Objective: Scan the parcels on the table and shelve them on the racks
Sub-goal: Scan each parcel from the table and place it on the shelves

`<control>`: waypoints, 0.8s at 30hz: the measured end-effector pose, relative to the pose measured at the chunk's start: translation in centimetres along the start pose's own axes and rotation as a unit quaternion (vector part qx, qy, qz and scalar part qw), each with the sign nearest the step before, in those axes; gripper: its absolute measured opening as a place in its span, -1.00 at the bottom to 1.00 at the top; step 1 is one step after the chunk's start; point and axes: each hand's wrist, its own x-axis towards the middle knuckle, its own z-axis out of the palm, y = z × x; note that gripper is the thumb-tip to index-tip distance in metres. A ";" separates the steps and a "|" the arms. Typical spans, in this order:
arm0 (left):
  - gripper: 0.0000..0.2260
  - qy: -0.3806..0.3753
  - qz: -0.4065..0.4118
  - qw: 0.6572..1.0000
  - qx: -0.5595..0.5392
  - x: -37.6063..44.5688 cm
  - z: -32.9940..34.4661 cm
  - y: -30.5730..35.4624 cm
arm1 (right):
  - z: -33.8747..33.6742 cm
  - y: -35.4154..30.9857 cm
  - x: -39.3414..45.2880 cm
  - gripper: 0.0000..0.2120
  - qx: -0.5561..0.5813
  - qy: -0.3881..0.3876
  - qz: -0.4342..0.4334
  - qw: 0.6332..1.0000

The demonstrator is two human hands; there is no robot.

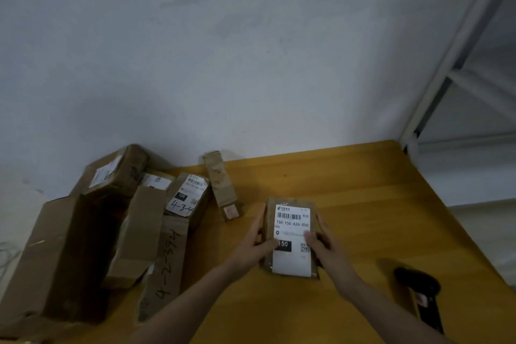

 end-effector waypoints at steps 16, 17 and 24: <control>-0.21 -0.070 0.094 0.993 0.024 2.4 11.3 4.5 | -18.1 6.5 -6.9 -0.49 -0.215 0.240 0.302 0.897; -0.20 -0.069 0.092 0.993 0.026 2.5 11.7 4.4 | -18.4 7.2 -6.8 -0.58 -0.189 0.208 0.299 0.912; -0.20 -0.024 0.073 0.997 0.023 2.8 14.2 4.0 | -18.6 9.3 -5.4 -0.72 -0.121 0.188 0.240 0.945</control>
